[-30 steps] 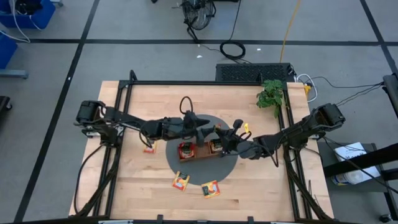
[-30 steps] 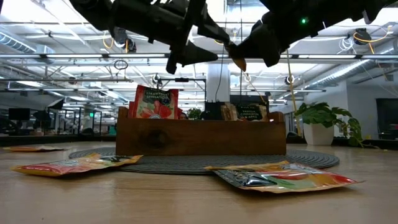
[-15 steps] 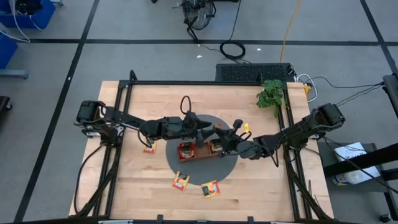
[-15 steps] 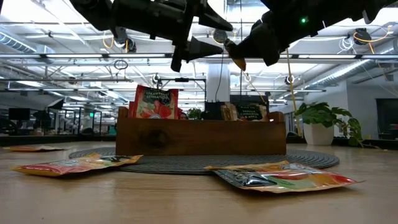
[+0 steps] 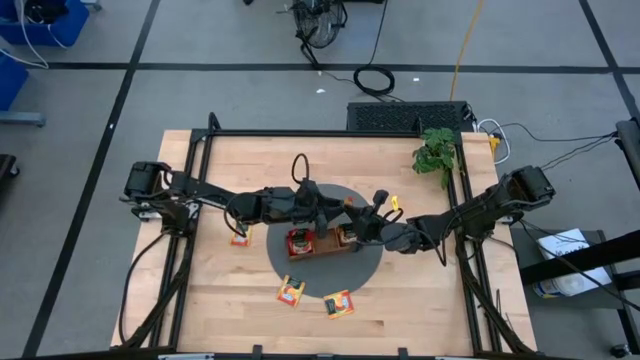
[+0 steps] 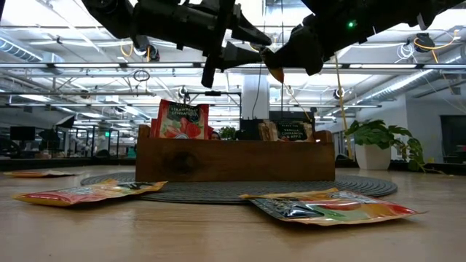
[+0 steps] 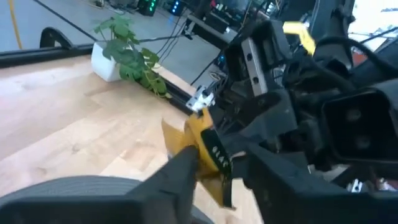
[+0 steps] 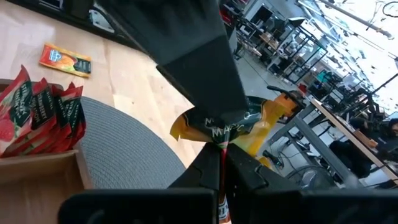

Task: Pick & Place Tea
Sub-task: Put the yellow tea bag into the middle section of the wooden organizer

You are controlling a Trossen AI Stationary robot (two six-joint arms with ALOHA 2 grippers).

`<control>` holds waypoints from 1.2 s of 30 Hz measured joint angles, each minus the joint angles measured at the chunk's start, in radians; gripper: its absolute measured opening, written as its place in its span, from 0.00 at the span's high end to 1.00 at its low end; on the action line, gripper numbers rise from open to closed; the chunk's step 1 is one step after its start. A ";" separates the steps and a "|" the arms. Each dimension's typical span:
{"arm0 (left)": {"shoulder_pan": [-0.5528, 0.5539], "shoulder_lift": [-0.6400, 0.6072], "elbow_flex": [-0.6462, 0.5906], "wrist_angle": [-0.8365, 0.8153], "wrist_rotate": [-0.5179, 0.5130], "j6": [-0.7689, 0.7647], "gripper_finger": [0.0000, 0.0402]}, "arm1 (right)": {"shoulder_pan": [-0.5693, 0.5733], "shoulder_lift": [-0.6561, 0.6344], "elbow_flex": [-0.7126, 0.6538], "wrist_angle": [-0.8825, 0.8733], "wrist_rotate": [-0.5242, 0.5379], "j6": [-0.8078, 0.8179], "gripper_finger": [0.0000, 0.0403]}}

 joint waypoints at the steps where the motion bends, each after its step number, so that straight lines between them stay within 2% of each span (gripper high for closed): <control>1: 0.001 0.000 0.000 0.001 0.000 0.003 0.69 | 0.000 0.000 0.000 0.001 0.000 0.000 1.00; 7: 0.009 0.002 0.000 0.005 -0.001 0.053 0.93 | 0.000 0.000 0.000 0.003 0.000 0.001 1.00; 9: 0.010 0.002 0.000 0.004 0.000 0.065 0.98 | 0.000 0.000 0.000 0.001 -0.003 0.001 1.00; 16: 0.007 -0.032 0.000 -0.064 0.051 0.156 0.99 | 0.006 0.000 0.001 0.001 -0.023 0.016 0.96; 26: -0.039 -0.200 0.001 -0.333 0.006 0.307 1.00 | 0.083 0.000 -0.004 0.006 0.043 0.019 0.82; 31: -0.059 -0.244 0.001 -0.542 0.179 0.345 1.00 | 0.119 -0.035 -0.004 0.007 0.144 0.010 0.78; 34: -0.060 -0.244 0.000 -0.645 0.284 0.358 1.00 | 0.126 -0.064 -0.004 0.007 0.153 0.012 0.78; 36: -0.052 -0.241 0.000 -0.684 0.307 0.363 1.00 | 0.126 -0.079 -0.004 -0.001 0.130 0.019 0.78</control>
